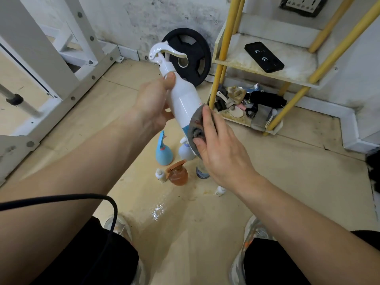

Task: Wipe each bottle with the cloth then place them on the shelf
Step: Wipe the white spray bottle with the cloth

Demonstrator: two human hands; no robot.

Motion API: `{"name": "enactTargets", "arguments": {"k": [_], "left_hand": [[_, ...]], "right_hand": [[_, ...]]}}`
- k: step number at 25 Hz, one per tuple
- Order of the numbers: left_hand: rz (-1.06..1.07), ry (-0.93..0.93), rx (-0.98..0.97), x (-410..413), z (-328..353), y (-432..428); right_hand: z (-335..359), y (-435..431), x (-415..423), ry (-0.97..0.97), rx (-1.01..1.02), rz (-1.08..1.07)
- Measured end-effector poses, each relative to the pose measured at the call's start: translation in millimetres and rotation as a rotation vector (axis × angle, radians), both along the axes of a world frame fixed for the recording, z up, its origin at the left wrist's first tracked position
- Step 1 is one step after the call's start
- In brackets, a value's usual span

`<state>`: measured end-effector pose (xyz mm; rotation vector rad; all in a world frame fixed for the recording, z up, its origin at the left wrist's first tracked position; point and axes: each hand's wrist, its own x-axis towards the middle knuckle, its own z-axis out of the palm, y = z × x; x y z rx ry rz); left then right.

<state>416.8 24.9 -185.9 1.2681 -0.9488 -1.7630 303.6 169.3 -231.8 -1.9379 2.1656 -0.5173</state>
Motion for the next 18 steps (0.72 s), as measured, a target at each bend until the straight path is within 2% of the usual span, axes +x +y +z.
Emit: {"name": "enactTargets", "arguments": {"k": [4,10,18], "left_hand": [[-0.078,-0.005,0.014,-11,-6,20],[-0.123,-0.057,0.011,-17,-16,33],[0.001,-0.075,0.060,-18,-13,26]], "right_hand": [[8,-6,7,0.076,-0.057,-0.068],[11,-17,-8,-0.328,0.007,-0.163],[12,-11,-16,-0.109,0.134,-0.082]]}}
